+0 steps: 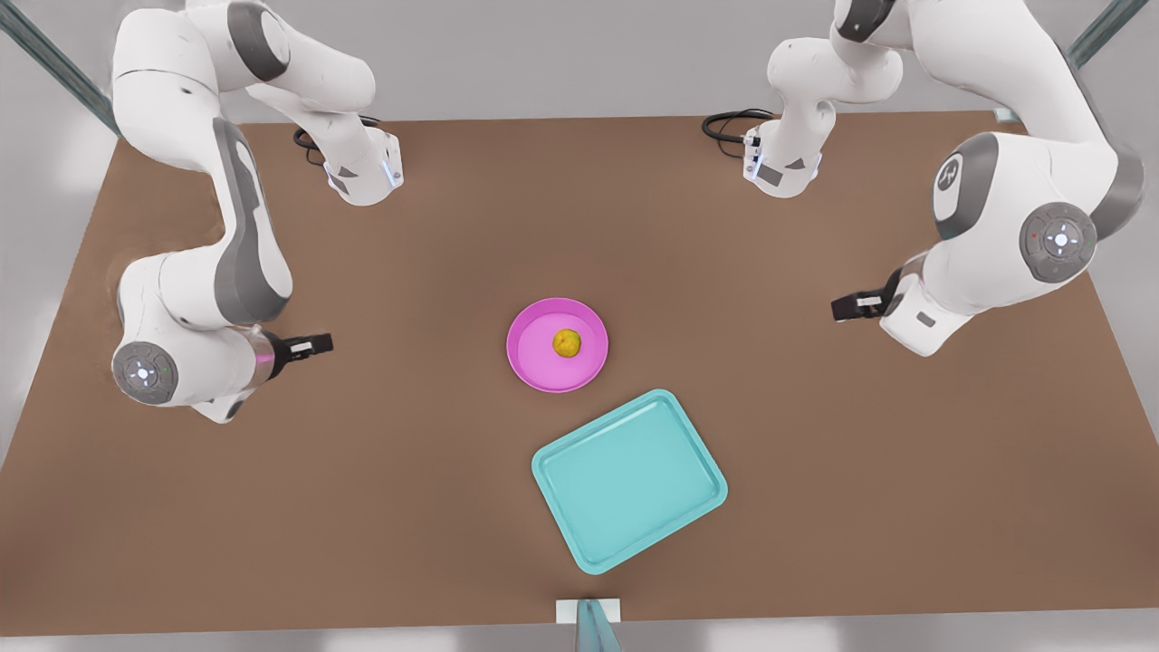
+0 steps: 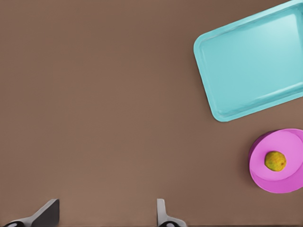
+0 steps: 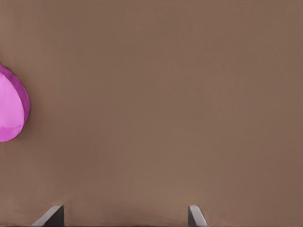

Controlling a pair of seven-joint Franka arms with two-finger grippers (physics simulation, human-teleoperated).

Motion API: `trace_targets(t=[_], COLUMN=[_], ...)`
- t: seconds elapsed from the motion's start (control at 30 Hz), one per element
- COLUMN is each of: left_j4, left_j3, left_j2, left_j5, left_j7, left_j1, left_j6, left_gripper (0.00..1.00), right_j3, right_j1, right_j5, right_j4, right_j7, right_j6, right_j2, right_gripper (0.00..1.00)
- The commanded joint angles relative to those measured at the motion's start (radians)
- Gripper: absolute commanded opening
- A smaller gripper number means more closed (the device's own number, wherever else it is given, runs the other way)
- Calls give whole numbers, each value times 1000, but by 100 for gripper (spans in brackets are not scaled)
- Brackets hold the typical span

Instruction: Place the orange on the plate with the left arm and the plate on the tray with the right arm

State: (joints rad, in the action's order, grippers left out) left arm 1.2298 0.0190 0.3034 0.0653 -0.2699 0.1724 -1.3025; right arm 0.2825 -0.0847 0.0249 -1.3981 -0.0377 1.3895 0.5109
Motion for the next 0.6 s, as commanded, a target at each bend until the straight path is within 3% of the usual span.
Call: trace_targets(t=[0.0, 0.1, 0.17, 0.2, 0.27, 0.37, 0.57], left_j4=[-12, -12, -10, -9, -9, -7, -3], left_j3=[-1, -1, -1, 1, 1, -1, -1], left_j2=[5, 9, 14, 16, 16, 17, 17], left_j5=[13, 11, 14, 24, 22, 21, 16], left_j7=[109, 127, 129, 129, 129, 126, 127], left_j1=[1, 7, 9, 7, 9, 9, 9], left_j6=[58, 57, 54, 54, 54, 52, 51], left_gripper=[100, 100, 100, 100, 100, 100, 100], right_j3=[6, 72, 79, 80, 79, 79, 79], right_j1=[56, 51, 86, 112, 160, 246, 266], right_j5=[130, 164, 205, 211, 338, 472, 497], right_j4=[-82, -380, -630, -688, -719, -688, -627], right_j7=[-87, -85, -83, -83, -74, -67, -76], right_j6=[239, 672, 956, 1017, 1068, 1131, 1151], right_j2=[83, -3, -140, -187, -196, -88, 9], right_gripper=[100, 100, 100, 100, 100, 100, 100])
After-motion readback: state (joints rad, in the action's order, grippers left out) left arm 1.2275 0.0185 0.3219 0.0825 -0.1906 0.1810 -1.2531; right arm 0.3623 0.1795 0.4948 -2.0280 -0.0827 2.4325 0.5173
